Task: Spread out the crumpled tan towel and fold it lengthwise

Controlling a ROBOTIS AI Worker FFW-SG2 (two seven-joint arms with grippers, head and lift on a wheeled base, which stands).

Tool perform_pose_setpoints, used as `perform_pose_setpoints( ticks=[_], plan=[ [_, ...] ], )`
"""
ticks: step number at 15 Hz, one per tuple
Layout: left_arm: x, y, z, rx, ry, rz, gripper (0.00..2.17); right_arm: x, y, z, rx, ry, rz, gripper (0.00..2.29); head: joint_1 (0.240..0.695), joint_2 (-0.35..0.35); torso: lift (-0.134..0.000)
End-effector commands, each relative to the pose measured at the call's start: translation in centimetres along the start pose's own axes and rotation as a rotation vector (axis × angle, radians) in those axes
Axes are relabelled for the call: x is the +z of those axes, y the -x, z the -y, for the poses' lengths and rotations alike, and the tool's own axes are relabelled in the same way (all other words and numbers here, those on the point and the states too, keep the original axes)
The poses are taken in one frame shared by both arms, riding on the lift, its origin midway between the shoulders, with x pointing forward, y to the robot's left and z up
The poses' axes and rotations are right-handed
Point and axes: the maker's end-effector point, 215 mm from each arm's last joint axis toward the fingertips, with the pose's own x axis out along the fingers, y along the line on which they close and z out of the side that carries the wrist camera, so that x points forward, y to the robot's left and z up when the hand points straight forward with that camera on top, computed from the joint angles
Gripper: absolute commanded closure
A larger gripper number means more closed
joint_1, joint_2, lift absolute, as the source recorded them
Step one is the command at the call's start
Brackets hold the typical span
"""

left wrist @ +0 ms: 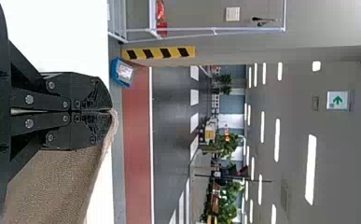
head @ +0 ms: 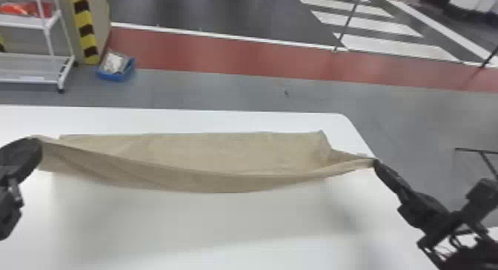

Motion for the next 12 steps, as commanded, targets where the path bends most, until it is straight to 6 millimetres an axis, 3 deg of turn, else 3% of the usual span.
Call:
perform_pose_setpoints(
  ticks=[1,6,10,12],
  plan=[
    [-1.3,2.7,-1.5,0.027,0.003,-0.008,1.38,-1.6,2.8,0.9,-0.026,-0.039,-0.059,1.71,0.695,-0.272,-0.124],
    [-3.5,6.2,-2.8,0.048,-0.007,-0.069,1.38,-4.3,7.9,1.0,-0.048,-0.135,-0.189,1.71,0.695,-0.282,-0.124],
    [-1.3,5.8,-3.2,0.038,-0.029,-0.041,1.38,-4.4,7.4,-0.4,-0.039,-0.142,-0.211,1.71,0.695,-0.282,-0.124],
    [-1.2,5.0,-4.4,0.053,-0.056,-0.064,1.38,-4.7,7.1,-0.3,-0.068,-0.153,-0.239,1.71,0.695,-0.264,-0.124]
  ],
)
